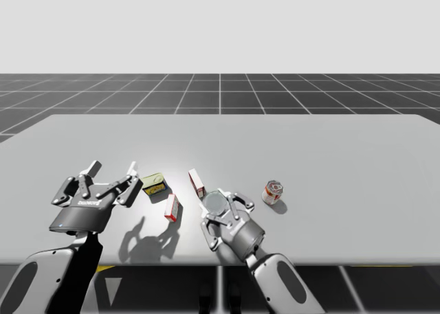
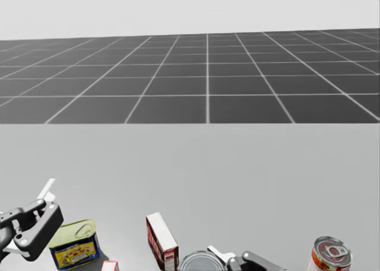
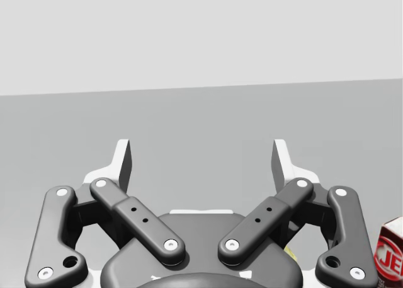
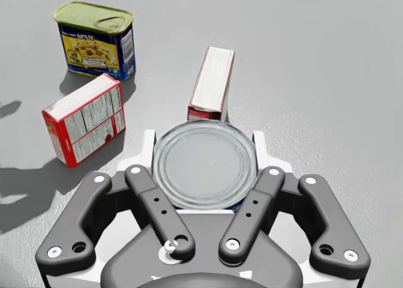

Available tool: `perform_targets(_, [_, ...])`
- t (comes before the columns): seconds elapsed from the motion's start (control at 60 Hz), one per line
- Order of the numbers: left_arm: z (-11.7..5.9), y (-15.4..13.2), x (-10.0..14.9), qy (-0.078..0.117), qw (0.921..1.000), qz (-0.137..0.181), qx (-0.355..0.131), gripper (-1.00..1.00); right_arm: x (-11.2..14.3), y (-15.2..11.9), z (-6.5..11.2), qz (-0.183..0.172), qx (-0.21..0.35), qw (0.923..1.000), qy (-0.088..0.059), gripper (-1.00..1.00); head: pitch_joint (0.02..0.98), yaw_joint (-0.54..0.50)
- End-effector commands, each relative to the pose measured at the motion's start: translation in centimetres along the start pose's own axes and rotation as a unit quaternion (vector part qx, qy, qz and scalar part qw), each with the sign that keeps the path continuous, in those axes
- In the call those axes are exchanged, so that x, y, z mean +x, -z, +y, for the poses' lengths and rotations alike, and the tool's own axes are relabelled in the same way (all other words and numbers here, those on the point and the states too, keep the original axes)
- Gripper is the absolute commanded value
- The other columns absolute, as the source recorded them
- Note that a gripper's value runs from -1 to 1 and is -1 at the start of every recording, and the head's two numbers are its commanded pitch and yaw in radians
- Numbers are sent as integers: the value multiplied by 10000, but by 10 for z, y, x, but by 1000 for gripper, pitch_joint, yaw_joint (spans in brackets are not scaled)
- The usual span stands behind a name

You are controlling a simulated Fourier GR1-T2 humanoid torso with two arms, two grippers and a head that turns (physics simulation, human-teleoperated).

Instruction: Grasp the tuna can and hold it up.

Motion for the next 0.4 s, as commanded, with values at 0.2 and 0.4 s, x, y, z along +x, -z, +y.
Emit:
perform_targets(0.2, [2,1,1,-75,9999,6,71,-1000,88,-11,-26,-1047,-929,9894,-389,846,457,58])
perform_targets(0.4, [3,2,1,-116,9998,15,134,-1000,143,-23,-40,-1758,-1209,9757,-509,867,453,53])
